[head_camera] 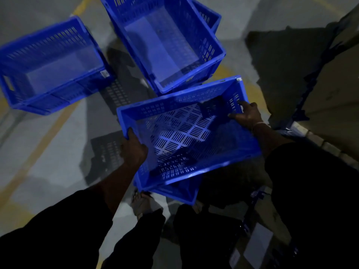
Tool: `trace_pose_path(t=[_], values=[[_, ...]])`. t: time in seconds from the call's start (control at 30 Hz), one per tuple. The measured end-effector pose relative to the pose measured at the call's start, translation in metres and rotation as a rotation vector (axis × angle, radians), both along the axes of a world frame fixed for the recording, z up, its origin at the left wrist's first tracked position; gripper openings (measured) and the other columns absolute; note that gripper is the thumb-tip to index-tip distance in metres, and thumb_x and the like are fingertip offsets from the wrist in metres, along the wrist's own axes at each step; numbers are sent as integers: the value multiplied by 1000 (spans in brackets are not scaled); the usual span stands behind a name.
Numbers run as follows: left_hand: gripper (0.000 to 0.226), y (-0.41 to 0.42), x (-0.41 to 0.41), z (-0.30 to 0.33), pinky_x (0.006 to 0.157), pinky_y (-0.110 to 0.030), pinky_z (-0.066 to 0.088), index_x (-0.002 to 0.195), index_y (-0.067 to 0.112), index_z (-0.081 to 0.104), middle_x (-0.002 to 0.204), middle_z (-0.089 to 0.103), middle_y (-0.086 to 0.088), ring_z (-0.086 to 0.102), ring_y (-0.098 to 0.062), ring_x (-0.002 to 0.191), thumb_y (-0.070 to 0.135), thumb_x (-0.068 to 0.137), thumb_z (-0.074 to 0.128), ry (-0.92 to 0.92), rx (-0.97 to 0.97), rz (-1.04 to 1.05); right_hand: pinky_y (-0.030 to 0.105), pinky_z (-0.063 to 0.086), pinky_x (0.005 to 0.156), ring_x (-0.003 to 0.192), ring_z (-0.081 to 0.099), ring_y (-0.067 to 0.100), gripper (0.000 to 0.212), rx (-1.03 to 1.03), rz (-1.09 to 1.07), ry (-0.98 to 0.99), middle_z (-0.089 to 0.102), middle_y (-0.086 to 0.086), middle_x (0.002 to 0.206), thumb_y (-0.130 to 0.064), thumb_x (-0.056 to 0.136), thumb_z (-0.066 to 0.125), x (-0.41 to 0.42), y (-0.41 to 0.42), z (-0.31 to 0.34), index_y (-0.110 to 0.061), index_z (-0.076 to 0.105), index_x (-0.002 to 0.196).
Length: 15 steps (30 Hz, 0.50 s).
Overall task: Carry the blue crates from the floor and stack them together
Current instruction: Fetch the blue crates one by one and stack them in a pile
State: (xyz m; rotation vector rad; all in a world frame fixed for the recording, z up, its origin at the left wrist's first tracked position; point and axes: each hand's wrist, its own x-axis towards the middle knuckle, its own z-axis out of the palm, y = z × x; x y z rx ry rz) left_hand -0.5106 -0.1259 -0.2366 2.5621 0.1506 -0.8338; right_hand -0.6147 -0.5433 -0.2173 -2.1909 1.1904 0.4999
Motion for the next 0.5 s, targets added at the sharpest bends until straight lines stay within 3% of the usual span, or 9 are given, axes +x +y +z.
trace_pose_path(t=[0.23,0.4,0.5], values=[[91,33,2,59,96,-57,43,163,14,12,144,33,-37,46,-59,118,3,90,65,-60,-12,-179,50,45,99,114,52,46,82,-55,86,-25,36,20,136,-33,76,81,-14,18,68,-22,42,147],[83,63,14,116,74,-38,36,160,4,18,136,33,-35,52,-53,100,0,90,62,-88,-79,-248,50,47,96,107,56,46,79,-84,103,-27,39,21,134,-24,75,79,-21,44,133,-22,43,146],[82,80,23,159,73,-41,38,159,1,19,129,36,-36,53,-51,92,0,89,62,-134,-79,-311,49,48,96,104,58,45,78,-108,96,-47,40,20,134,-19,74,77,-28,60,171,-24,45,145]])
